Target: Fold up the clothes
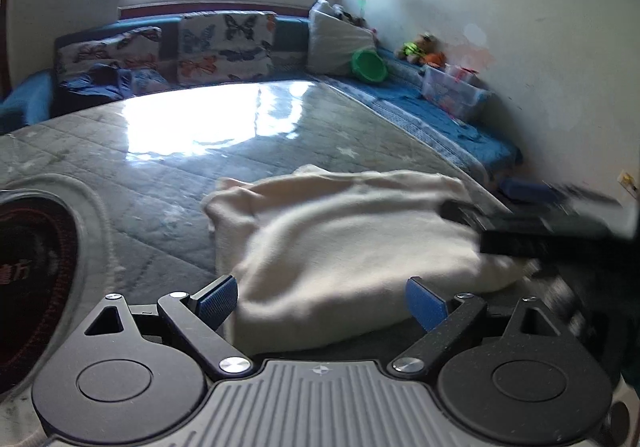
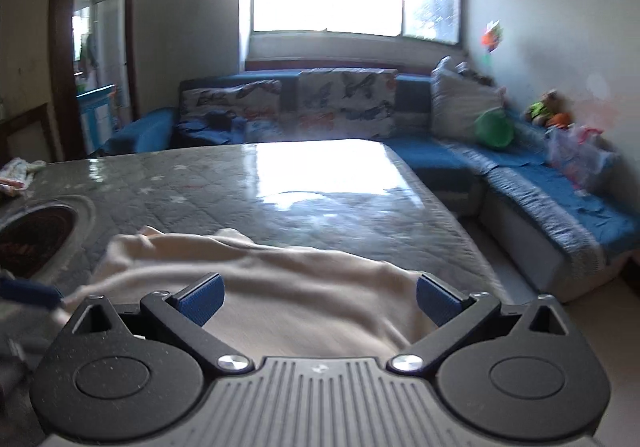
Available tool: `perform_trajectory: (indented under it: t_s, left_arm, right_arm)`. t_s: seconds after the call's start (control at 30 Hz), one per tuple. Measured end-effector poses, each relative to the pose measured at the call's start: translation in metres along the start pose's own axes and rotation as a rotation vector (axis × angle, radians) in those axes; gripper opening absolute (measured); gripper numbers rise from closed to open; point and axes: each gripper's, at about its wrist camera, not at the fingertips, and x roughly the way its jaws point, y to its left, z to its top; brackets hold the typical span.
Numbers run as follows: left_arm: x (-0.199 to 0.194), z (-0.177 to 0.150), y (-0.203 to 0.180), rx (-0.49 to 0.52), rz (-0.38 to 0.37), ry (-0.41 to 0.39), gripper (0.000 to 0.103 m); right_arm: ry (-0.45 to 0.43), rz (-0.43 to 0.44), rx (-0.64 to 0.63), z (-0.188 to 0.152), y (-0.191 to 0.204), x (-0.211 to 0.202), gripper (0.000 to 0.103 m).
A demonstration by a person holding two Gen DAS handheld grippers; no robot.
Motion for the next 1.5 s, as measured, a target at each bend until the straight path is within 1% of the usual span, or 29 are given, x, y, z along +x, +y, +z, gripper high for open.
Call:
perform_trajectory:
  t_s: [0.07, 0.13, 0.27, 0.3, 0.37, 0.43, 0.5, 0.57, 0.67, 0.8, 0.93, 1.0, 1.07, 1.13, 1.2, 1.23, 1.3, 1.4, 1.5]
  left_arm:
    - [0.002, 0.002, 0.005, -0.020, 0.028, 0.001, 0.092]
    - [0.005, 0.002, 0.008, -0.042, 0.038, 0.009, 0.092]
    - [0.009, -0.003, 0.007, -0.028, 0.057, 0.019, 0.092]
    - [0.010, -0.004, 0.007, -0.023, 0.071, 0.022, 0.092]
    - [0.013, -0.006, 0.007, -0.011, 0.090, 0.030, 0.092]
    - [0.016, -0.009, 0.008, -0.003, 0.104, 0.043, 0.092]
    - [0.015, -0.010, 0.009, -0.015, 0.102, 0.046, 0.092]
    - [0.010, -0.008, 0.008, -0.027, 0.091, 0.030, 0.092]
    - [0.008, -0.002, -0.002, -0.001, 0.095, 0.003, 0.092]
    - [0.016, 0.000, -0.005, 0.001, 0.113, 0.016, 0.092]
    - [0.023, -0.004, -0.004, 0.005, 0.122, 0.038, 0.092]
    - [0.027, -0.008, -0.003, 0.004, 0.123, 0.051, 0.092]
    - [0.027, -0.010, -0.003, 0.000, 0.122, 0.057, 0.092]
    - [0.026, -0.010, -0.002, 0.002, 0.121, 0.055, 0.093]
    - [0.026, -0.009, -0.003, 0.004, 0.120, 0.055, 0.093]
    - [0.026, -0.009, -0.003, 0.005, 0.119, 0.056, 0.093]
    - [0.027, -0.009, -0.004, 0.004, 0.121, 0.059, 0.093]
    - [0.027, -0.010, -0.004, 0.004, 0.120, 0.062, 0.093]
    - [0.027, -0.010, -0.004, 0.006, 0.120, 0.067, 0.093]
  right_arm:
    - [0.001, -0.035, -0.017, -0.012, -0.002, -0.004, 0.103]
    - [0.005, -0.060, -0.020, -0.024, -0.002, -0.007, 0.103]
    - [0.027, -0.079, -0.020, -0.043, -0.001, -0.008, 0.103]
    - [0.029, -0.081, -0.019, -0.044, -0.001, -0.008, 0.103]
    - [0.026, -0.090, -0.007, -0.044, -0.002, -0.009, 0.103]
    - [0.046, -0.093, -0.013, -0.044, -0.002, -0.007, 0.103]
    - [0.040, -0.093, -0.025, -0.043, 0.000, -0.011, 0.103]
    - [0.014, -0.083, -0.028, -0.036, 0.003, -0.016, 0.103]
    - [-0.007, -0.047, -0.040, -0.026, 0.013, -0.015, 0.103]
    - [0.008, -0.016, -0.112, -0.026, 0.035, -0.006, 0.103]
    - [0.040, -0.033, -0.196, -0.038, 0.048, -0.001, 0.103]
    - [0.043, -0.037, -0.208, -0.041, 0.049, -0.002, 0.103]
    - [0.045, -0.024, -0.199, -0.040, 0.048, -0.005, 0.103]
    - [0.021, -0.021, -0.164, -0.037, 0.041, -0.012, 0.103]
    - [0.000, -0.040, -0.127, -0.033, 0.033, -0.018, 0.103]
    - [0.000, -0.064, -0.108, -0.030, 0.025, -0.019, 0.103]
    - [0.024, -0.092, -0.092, -0.031, 0.013, -0.017, 0.103]
    - [0.070, -0.111, -0.098, -0.040, 0.004, -0.012, 0.103]
    - [0.067, -0.104, -0.085, -0.040, 0.000, -0.017, 0.103]
